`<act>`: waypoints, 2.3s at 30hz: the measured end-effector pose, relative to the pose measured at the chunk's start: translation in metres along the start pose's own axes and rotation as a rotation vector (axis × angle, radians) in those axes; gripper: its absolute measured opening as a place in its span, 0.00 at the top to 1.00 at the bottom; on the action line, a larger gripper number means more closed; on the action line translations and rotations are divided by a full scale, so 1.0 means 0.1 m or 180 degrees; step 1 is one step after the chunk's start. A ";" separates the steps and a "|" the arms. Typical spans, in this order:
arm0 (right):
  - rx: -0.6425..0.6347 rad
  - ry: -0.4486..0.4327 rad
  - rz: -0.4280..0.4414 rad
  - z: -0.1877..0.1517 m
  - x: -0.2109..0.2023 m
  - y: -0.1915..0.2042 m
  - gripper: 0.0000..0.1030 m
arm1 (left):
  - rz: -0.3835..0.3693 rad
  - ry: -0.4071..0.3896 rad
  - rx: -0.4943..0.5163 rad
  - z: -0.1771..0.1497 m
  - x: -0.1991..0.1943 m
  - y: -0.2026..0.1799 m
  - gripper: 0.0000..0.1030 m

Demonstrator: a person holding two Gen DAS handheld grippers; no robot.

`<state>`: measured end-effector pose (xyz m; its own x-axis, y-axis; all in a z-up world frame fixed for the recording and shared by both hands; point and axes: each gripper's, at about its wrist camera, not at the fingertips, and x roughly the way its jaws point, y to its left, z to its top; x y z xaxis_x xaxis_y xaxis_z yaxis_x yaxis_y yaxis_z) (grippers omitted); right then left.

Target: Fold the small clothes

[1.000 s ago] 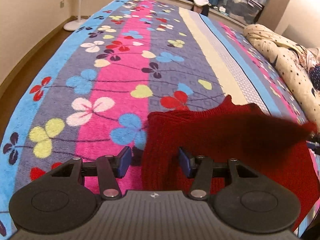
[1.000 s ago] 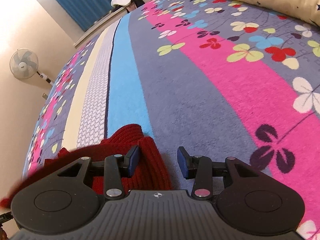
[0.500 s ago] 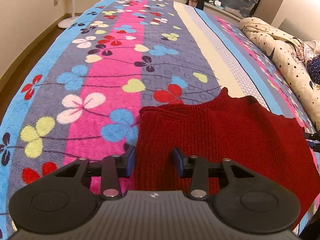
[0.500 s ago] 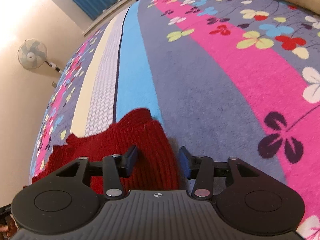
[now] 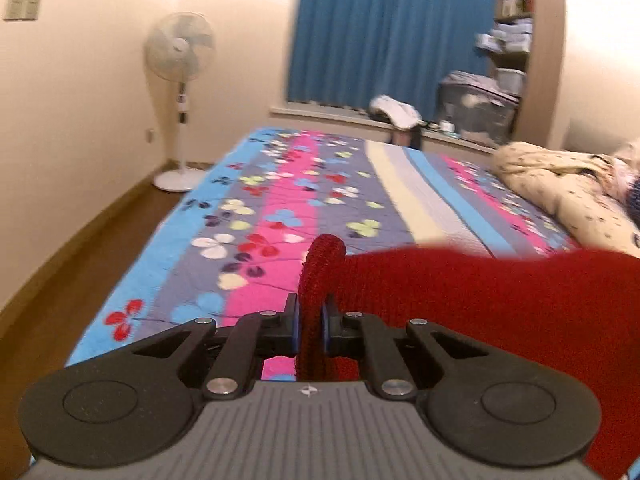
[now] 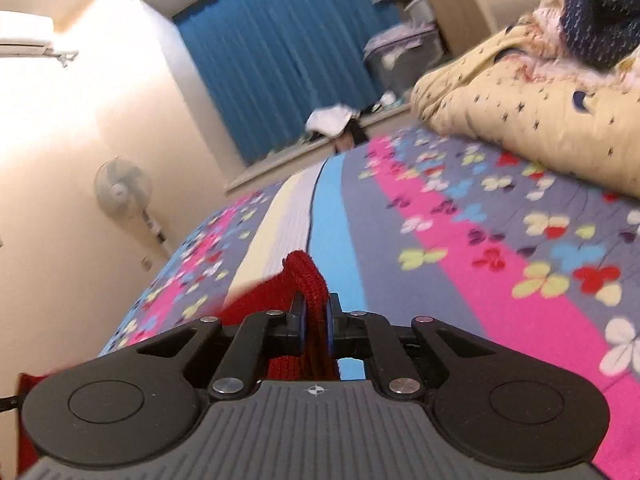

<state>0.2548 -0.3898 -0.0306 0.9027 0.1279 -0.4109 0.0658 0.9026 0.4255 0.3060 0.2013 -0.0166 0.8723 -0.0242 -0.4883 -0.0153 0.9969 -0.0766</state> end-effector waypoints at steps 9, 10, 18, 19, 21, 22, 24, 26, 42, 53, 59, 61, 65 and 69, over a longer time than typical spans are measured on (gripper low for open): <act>-0.0197 0.0925 -0.0638 -0.41 0.81 -0.12 0.91 | 0.0264 0.0867 0.0322 -0.33 0.72 -0.11 0.89; -0.0178 0.0921 -0.0647 -0.42 0.81 -0.12 0.91 | 0.0260 0.0866 0.0285 -0.33 0.73 -0.09 0.89; -0.0213 0.0529 -0.0776 -0.28 0.42 0.00 0.53 | 0.0265 0.0685 0.0068 -0.23 0.31 -0.03 0.51; -0.0194 0.0505 -0.0747 -0.27 0.33 -0.02 0.51 | 0.0198 0.0630 0.0057 -0.21 0.17 -0.03 0.51; -0.0212 0.0558 -0.0637 -0.23 0.15 -0.02 0.51 | 0.0089 0.0609 0.0034 -0.15 -0.08 -0.03 0.49; -0.0220 0.0585 -0.0595 -0.22 0.05 -0.01 0.51 | 0.0056 0.0625 0.0006 -0.12 -0.20 -0.03 0.47; -0.0186 0.0620 -0.0490 -0.18 -0.16 0.00 0.50 | -0.0086 0.0621 -0.0048 -0.10 -0.44 -0.01 0.37; -0.0142 0.0676 -0.0378 -0.17 -0.37 0.00 0.41 | -0.0177 0.0610 -0.0054 -0.12 -0.62 -0.01 0.35; -0.0252 0.1738 -0.0434 -0.79 -0.52 -0.05 0.34 | -0.0250 0.1709 -0.0235 -0.71 -0.47 0.03 0.32; -0.0203 0.2011 -0.0136 -0.91 -0.47 -0.08 0.87 | -0.0575 0.1886 -0.0066 -0.84 -0.42 -0.05 0.85; 0.0158 0.1235 0.0205 -0.56 -0.85 -0.13 0.89 | -0.0867 0.1258 -0.0440 -0.62 -0.78 0.19 0.87; 0.0231 0.1267 0.0185 -0.55 -0.90 -0.22 0.89 | -0.0776 0.1411 -0.0419 -0.67 -0.76 0.23 0.86; -0.0361 0.2214 -0.0332 -0.96 -0.59 -0.21 0.88 | -0.0585 0.2110 0.0219 -0.98 -0.48 0.00 0.84; -0.0514 0.2152 -0.0274 -0.94 -0.64 -0.15 0.83 | -0.0539 0.1872 0.0321 -0.91 -0.58 -0.06 0.71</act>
<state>0.1559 -0.3727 -0.0867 0.4309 0.2336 -0.8716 0.0140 0.9641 0.2652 0.2106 0.1903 -0.0667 0.4428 -0.1909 -0.8760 0.1712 0.9771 -0.1264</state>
